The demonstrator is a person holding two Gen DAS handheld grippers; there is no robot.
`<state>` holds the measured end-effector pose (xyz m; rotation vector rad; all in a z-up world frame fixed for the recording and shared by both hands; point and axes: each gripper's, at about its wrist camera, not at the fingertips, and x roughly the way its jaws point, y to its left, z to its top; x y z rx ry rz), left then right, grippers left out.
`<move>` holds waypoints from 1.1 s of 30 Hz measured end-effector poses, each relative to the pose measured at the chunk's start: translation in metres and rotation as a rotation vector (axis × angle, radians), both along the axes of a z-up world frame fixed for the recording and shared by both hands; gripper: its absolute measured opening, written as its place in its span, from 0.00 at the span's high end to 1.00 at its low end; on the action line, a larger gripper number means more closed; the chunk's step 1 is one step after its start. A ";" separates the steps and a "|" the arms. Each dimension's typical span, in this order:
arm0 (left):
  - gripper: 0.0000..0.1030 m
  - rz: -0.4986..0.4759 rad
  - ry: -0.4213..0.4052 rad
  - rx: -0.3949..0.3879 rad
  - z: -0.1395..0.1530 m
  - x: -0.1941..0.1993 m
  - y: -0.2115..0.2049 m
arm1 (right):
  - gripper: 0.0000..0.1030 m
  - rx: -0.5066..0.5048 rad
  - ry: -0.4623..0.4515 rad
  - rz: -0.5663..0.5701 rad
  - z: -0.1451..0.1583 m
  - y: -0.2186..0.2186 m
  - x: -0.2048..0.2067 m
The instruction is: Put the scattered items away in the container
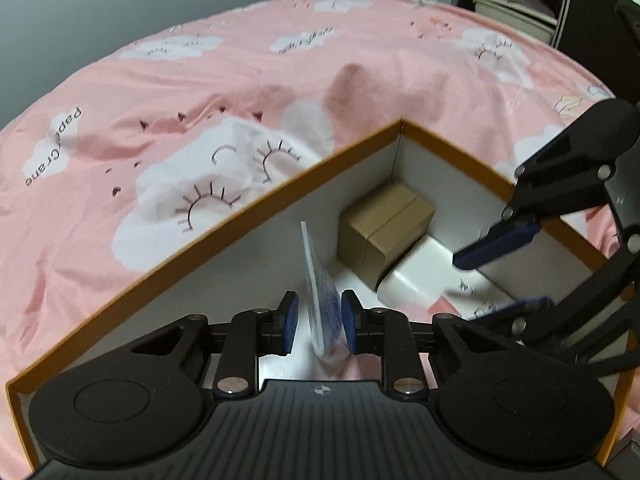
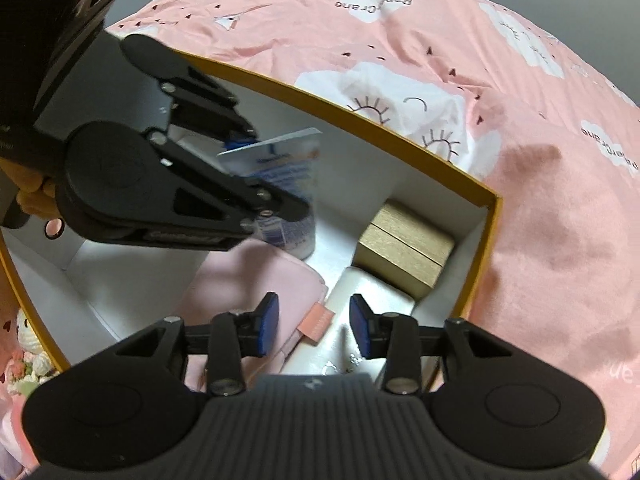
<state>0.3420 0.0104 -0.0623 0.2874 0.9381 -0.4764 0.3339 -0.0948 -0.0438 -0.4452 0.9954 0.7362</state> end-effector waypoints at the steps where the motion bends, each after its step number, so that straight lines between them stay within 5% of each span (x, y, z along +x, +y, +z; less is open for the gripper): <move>1: 0.73 0.006 0.011 0.002 0.000 0.000 0.000 | 0.59 0.000 0.000 -0.003 0.000 -0.001 0.000; 12: 0.79 0.058 0.045 -0.024 -0.005 0.011 -0.016 | 0.59 0.017 0.007 -0.018 0.002 -0.005 0.004; 22: 0.79 0.252 0.149 -0.125 -0.005 0.033 -0.018 | 0.59 0.018 -0.007 -0.027 0.002 -0.009 0.004; 33: 0.72 0.282 0.208 -0.140 0.001 0.031 -0.023 | 0.59 0.019 -0.011 -0.039 0.003 -0.012 0.003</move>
